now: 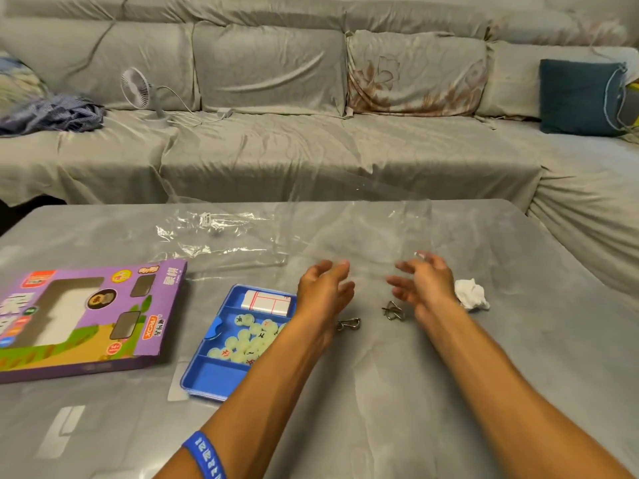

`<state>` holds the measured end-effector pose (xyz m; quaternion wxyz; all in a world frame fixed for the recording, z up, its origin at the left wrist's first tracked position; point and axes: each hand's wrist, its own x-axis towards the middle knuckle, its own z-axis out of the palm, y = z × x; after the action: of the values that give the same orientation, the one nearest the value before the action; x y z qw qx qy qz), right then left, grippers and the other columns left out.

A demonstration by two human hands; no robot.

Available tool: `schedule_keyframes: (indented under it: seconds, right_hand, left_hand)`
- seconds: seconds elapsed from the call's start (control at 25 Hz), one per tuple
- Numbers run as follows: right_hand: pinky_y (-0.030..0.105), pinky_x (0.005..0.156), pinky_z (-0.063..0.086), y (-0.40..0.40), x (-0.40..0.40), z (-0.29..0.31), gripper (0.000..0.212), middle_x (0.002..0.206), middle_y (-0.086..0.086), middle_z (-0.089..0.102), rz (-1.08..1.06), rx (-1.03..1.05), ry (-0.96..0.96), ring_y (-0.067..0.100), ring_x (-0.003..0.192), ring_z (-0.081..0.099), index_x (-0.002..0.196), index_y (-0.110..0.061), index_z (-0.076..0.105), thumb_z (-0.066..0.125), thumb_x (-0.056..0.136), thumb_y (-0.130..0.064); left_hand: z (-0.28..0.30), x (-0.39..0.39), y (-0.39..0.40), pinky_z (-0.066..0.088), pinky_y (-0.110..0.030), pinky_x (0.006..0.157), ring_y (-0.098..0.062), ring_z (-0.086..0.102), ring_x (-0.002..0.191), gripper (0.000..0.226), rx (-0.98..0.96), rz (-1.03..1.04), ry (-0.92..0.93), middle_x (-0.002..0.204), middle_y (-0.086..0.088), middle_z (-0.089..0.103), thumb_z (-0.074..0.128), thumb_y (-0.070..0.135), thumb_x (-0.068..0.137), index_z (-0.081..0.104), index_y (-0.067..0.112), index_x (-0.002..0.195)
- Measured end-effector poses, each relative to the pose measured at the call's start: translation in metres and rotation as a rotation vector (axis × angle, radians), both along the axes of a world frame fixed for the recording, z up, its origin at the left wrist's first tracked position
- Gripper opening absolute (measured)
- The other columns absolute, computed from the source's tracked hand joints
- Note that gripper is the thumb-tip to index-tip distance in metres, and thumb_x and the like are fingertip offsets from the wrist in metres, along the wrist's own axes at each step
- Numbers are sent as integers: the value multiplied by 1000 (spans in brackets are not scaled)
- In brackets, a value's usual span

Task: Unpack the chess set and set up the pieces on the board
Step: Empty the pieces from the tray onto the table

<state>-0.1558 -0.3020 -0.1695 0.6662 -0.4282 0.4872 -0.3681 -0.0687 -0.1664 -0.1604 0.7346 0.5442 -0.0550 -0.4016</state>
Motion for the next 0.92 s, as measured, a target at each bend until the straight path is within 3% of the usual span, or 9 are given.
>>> schedule_keyframes:
  seconds: [0.08, 0.28, 0.36, 0.44, 0.52, 0.56, 0.72, 0.84, 0.92]
  right_hand:
    - [19, 36, 40, -36, 10, 3, 28, 87, 4, 62, -39, -95, 141, 13, 40, 60, 117, -26, 38, 42, 95, -10]
    - [25, 40, 43, -96, 29, -19, 9, 93, 8, 64, 25, -156, 351, 19, 55, 60, 102, -19, 53, 53, 93, -22]
    - [28, 46, 46, -111, 34, -25, 17, 90, 9, 63, 7, -197, 374, 20, 60, 57, 101, -17, 58, 60, 89, -28]
    - [35, 69, 51, -115, 34, -19, 34, 106, 9, 64, -6, -287, 551, 26, 85, 60, 113, -16, 59, 63, 85, -33]
    - [42, 96, 44, -92, 34, -13, 41, 130, 10, 55, 35, -487, 805, 32, 115, 52, 125, -16, 54, 58, 87, -30]
    - [43, 100, 41, -67, 33, -14, 40, 133, 11, 52, 72, -637, 834, 33, 120, 48, 127, -15, 53, 56, 88, -26]
    - [39, 99, 39, 71, 23, -41, 34, 132, 5, 56, 489, -1256, 719, 27, 120, 49, 119, -17, 62, 50, 88, -25]
    - [37, 112, 26, 121, 14, -64, 40, 150, 1, 39, 824, -1347, 928, 22, 138, 34, 137, -20, 50, 37, 100, -30]
    - [32, 117, 10, 115, 5, -71, 47, 158, -1, 24, 846, -1266, 1036, 18, 145, 19, 149, -20, 31, 26, 104, -33]
  left_hand:
    - [-9, 17, 14, 55, -31, 87, -17, 67, 95, 25, 143, -42, -227, 108, -4, 66, 64, 20, 89, 60, 18, 113]
    - [-36, 53, 81, 48, -9, 68, 4, 61, 86, 17, 387, -13, -981, 94, 18, 66, 56, 17, 92, 67, 31, 93]
    - [-44, 65, 104, 51, -22, 76, -1, 61, 87, 13, 441, 43, -1191, 96, 18, 66, 57, 23, 89, 68, 30, 92]
    - [-50, 77, 121, 45, -39, 92, -11, 56, 105, 31, 608, -40, -1355, 115, 14, 61, 49, 48, 83, 66, 31, 103]
    - [-59, 83, 132, 34, -42, 105, -13, 37, 127, 58, 777, -189, -1352, 138, 13, 44, 37, 66, 76, 56, 35, 122]
    - [-62, 82, 134, 33, -40, 107, -12, 28, 132, 63, 813, -232, -1320, 144, 13, 36, 36, 68, 76, 51, 35, 128]
    - [-67, 75, 133, 36, -40, 100, -12, 22, 136, 53, 864, -179, -1345, 150, 10, 29, 43, 60, 88, 44, 34, 134]
    - [-66, 60, 134, 35, -40, 99, -14, 23, 137, 50, 914, -147, -1313, 150, 6, 30, 45, 54, 91, 42, 31, 136]
    - [-67, 50, 135, 35, -39, 99, -15, 23, 137, 52, 917, -148, -1305, 150, 5, 29, 44, 54, 92, 40, 29, 138]
